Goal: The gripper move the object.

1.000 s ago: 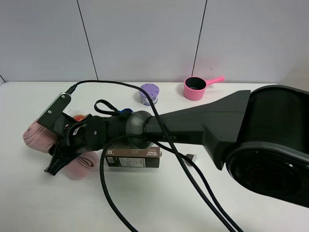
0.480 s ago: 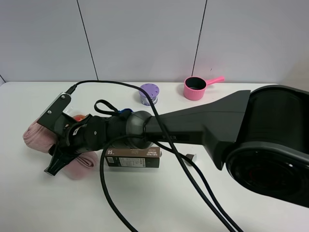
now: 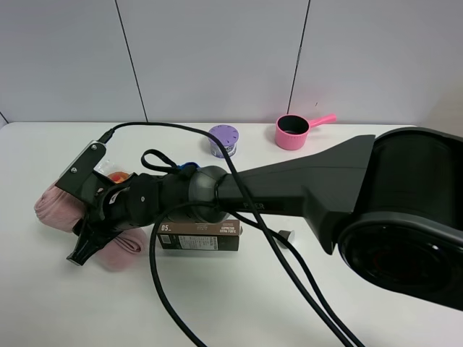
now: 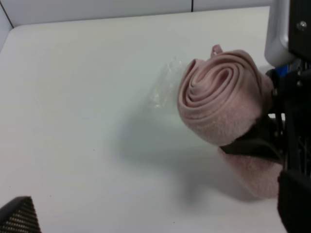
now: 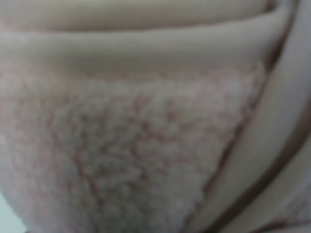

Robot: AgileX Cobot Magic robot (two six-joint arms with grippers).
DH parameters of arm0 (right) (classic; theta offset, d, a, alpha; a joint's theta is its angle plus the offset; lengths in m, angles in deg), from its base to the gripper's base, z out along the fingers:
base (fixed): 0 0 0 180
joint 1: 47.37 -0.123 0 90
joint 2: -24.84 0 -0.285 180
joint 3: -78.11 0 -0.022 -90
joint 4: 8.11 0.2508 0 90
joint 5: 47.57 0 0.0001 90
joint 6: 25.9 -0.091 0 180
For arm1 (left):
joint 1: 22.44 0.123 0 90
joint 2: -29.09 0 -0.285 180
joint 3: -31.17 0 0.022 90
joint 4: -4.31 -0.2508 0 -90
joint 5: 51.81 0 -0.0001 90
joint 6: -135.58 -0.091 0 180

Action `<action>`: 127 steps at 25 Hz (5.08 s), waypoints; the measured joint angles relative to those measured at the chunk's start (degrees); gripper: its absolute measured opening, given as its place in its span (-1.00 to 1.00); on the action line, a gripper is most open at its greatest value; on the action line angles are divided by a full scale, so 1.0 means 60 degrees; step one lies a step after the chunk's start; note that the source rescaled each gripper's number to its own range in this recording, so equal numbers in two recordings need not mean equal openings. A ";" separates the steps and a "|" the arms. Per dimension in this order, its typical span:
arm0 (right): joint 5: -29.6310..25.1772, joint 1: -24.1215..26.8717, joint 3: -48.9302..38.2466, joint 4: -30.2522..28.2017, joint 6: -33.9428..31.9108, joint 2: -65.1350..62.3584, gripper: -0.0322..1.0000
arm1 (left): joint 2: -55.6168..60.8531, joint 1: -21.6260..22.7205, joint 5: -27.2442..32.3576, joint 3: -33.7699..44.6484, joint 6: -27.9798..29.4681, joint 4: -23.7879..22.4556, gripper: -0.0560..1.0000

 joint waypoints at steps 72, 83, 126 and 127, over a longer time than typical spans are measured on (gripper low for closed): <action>-0.3315 0.4037 0.0000 -0.7900 -0.8551 -0.5135 0.99 | 0.0000 0.0000 0.0000 0.0000 0.0000 0.0000 1.00; -0.8017 0.6830 0.0000 -0.9195 -0.9015 -0.6122 0.99 | 0.0000 0.0000 0.0000 0.0000 0.0000 0.0000 1.00; -1.0786 1.1731 -0.2982 -0.6681 -0.5846 -1.5964 0.96 | 0.0000 0.0000 0.0000 0.0000 -0.0003 0.0000 1.00; -1.0676 1.1721 -0.3435 -0.6658 -0.5765 -1.6428 0.96 | 0.0000 0.0000 0.0000 0.0000 -0.0003 0.0000 1.00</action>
